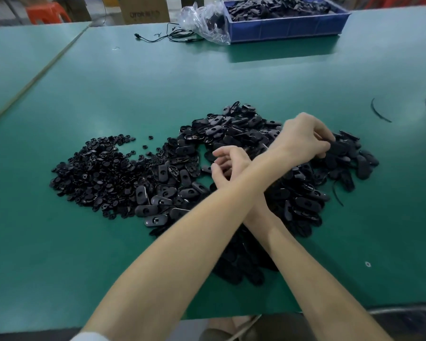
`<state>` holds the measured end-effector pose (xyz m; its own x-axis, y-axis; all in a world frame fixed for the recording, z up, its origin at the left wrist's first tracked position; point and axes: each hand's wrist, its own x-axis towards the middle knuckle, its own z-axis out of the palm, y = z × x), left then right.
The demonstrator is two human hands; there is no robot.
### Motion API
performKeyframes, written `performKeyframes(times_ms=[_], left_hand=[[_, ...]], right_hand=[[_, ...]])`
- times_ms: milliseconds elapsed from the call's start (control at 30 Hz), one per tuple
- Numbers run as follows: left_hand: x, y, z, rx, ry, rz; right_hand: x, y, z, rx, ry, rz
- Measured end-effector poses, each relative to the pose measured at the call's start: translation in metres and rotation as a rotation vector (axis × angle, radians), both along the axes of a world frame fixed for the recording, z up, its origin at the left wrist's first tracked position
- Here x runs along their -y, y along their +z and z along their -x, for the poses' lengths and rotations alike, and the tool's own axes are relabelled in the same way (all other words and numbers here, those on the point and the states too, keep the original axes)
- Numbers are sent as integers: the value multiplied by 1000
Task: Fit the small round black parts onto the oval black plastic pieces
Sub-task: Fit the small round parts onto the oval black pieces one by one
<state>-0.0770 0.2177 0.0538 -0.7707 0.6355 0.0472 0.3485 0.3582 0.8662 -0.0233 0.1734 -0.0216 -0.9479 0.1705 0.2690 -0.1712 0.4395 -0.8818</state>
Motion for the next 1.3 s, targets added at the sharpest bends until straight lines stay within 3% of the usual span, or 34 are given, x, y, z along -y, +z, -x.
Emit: performKeyframes(times_ms=[67,233,467,600,733,1000,1300], left_hand=[[-12,-6,0,24,-2,16],[-15,-13,-6,90,-12,-51],[20,1,-9,-37,-17,-137],[67,11,-2,-84,132,-234],[130,6,12,-141,392,-263],[243,-40,18,-350,742,156],[259,-48,18,-462,719,497]], right_hand=[[2,1,5,-18,-46,-114],[4,-2,7,-58,-47,-182],[-1,0,-2,-30,19,-331],[1,6,-4,111,57,-425],[1,8,-2,58,23,-490],[2,8,-4,39,11,-466],[2,9,-4,32,-14,-369]])
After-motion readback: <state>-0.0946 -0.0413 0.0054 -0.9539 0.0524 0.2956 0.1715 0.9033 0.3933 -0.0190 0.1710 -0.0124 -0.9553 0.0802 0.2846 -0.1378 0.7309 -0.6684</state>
